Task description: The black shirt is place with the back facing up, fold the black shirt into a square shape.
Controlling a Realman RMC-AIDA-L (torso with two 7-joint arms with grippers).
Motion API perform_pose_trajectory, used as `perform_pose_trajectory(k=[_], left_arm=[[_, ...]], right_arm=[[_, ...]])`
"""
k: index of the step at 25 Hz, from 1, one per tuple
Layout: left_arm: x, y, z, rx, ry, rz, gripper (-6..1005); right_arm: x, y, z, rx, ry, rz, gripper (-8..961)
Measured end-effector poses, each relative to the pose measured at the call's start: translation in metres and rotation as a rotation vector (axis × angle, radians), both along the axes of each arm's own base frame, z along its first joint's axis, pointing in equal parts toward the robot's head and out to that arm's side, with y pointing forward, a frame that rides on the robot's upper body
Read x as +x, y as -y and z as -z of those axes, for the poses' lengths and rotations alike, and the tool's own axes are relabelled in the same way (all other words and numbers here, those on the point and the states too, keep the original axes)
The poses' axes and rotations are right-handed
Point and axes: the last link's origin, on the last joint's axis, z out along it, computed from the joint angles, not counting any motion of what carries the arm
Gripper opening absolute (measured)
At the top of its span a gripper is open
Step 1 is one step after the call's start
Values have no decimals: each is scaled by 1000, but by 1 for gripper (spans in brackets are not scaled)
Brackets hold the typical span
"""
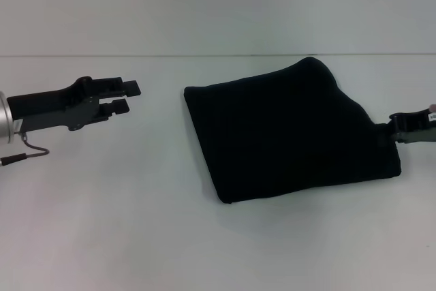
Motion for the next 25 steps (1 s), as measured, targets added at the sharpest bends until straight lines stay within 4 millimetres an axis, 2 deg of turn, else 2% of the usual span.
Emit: perform_pose_trajectory(k=[9,12,15,20,25], left_arm=[[0,-1,0,2,-1,0,540],[0,-1,0,3,-2,-2,540],[0,-1,0,4,-3,-3,541],[-1,2,2,-15,-9,1,541],[-3,23,20,-226,-37,-27,541]], right_arm=[[4,-10,20,1,43,-13,102],[7,-13,18,11,64,3,117],[7,-18,10,60,60,17,132],[9,-27,-17,158,19,31,352],[-6,-30,-45,223,-172,-31,352]])
